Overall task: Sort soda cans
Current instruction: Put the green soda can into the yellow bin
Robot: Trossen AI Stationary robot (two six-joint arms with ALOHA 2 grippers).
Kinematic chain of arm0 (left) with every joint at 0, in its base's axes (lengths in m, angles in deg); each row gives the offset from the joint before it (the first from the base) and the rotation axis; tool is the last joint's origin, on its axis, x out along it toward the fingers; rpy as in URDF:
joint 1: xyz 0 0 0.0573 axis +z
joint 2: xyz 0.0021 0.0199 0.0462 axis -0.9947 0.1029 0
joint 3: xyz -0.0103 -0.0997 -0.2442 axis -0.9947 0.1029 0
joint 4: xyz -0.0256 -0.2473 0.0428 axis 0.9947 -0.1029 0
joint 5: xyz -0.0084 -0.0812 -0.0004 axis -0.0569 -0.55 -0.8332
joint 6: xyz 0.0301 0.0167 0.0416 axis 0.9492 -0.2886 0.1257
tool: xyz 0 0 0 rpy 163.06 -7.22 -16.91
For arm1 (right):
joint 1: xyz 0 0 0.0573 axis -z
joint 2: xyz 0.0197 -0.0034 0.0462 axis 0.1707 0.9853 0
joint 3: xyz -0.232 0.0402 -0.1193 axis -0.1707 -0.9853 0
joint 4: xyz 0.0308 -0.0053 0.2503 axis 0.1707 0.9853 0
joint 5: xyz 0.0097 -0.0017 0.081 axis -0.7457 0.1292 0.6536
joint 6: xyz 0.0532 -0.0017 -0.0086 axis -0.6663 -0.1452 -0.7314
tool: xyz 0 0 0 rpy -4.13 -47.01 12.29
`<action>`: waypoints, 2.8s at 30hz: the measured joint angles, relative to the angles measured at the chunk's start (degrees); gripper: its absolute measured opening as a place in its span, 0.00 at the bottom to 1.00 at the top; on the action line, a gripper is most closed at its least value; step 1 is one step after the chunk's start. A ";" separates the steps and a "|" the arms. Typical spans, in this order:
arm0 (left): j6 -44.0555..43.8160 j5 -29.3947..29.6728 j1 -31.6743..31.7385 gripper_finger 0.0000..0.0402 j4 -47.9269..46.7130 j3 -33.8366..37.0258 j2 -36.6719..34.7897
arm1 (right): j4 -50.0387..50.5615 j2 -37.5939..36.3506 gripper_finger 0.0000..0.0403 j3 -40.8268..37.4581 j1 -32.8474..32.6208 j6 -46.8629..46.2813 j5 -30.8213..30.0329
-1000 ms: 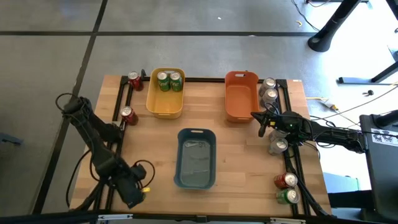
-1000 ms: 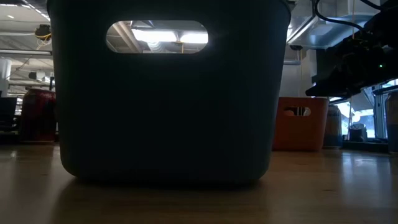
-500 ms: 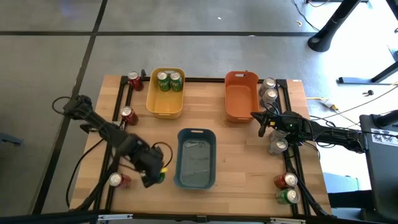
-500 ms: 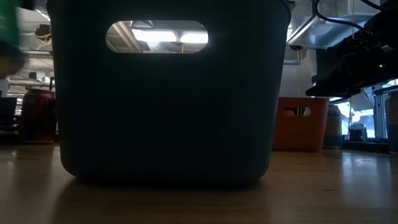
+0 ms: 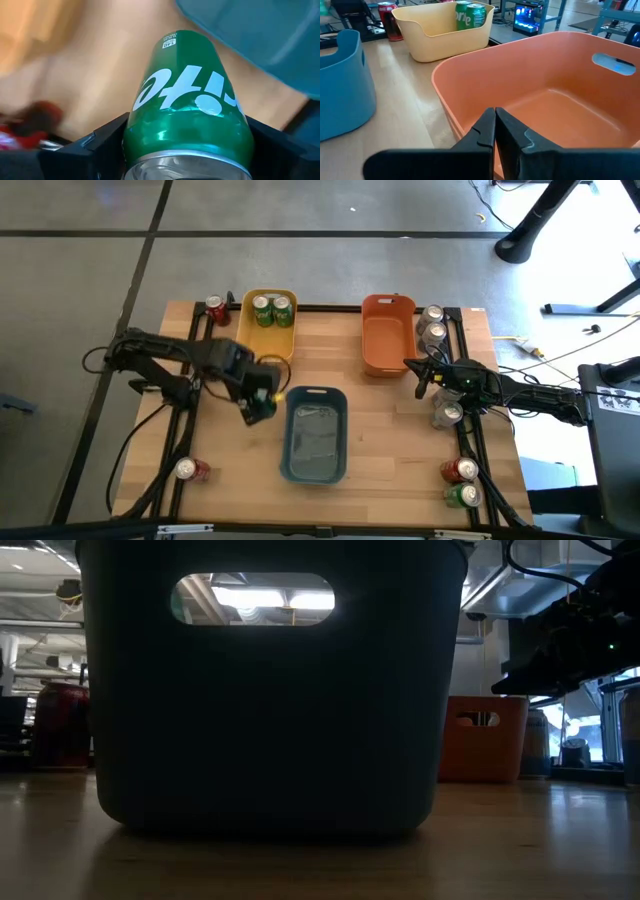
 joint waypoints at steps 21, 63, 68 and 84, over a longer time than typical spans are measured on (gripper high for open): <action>25.58 6.95 36.24 0.74 1.74 -4.22 0.26 | 0.02 0.00 0.03 0.00 0.00 0.00 -0.13; 31.83 13.81 46.39 0.74 9.48 -1.88 24.50 | 0.13 -0.01 0.03 0.02 -0.02 0.00 -0.17; 31.70 14.24 47.02 0.74 9.50 -1.88 25.56 | 0.13 0.00 0.03 0.02 -0.02 0.00 -0.17; 33.76 15.16 48.67 0.87 9.23 -1.88 25.81 | 0.15 -0.01 0.03 0.02 -0.01 -0.01 -0.17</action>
